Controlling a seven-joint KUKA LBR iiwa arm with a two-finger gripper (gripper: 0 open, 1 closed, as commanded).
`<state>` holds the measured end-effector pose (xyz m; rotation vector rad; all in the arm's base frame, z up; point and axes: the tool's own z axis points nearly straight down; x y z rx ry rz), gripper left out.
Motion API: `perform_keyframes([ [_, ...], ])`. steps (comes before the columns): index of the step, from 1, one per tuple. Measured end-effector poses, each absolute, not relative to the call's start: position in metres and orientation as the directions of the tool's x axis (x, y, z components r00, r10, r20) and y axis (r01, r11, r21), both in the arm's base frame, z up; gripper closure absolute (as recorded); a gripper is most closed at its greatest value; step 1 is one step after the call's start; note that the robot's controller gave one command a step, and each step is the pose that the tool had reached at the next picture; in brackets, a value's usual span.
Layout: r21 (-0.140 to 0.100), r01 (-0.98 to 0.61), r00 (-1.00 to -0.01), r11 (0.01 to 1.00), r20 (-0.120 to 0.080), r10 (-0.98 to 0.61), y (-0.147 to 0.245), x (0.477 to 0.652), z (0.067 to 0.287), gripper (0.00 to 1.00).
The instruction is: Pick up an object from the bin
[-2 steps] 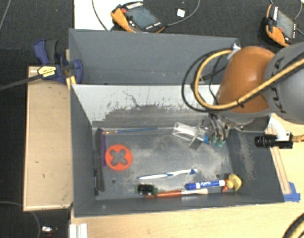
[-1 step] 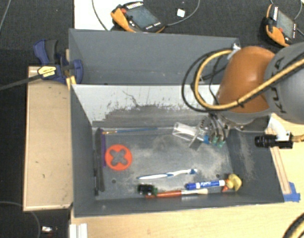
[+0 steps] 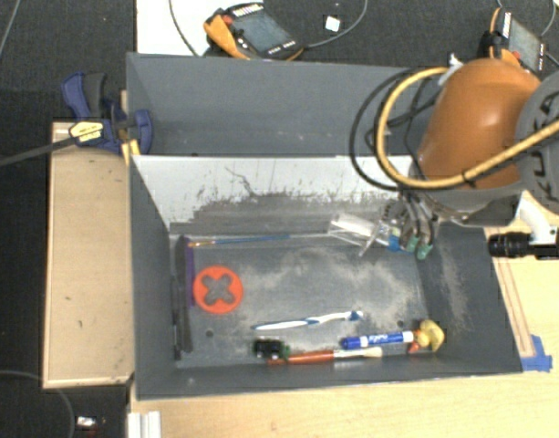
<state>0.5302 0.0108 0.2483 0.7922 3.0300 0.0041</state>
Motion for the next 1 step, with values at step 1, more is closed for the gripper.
perform_keyframes([
  [1, -0.001, 0.486, -0.874, 0.874, 0.000, 0.486, 0.0166, 0.5056, 0.3433, 1.00],
])
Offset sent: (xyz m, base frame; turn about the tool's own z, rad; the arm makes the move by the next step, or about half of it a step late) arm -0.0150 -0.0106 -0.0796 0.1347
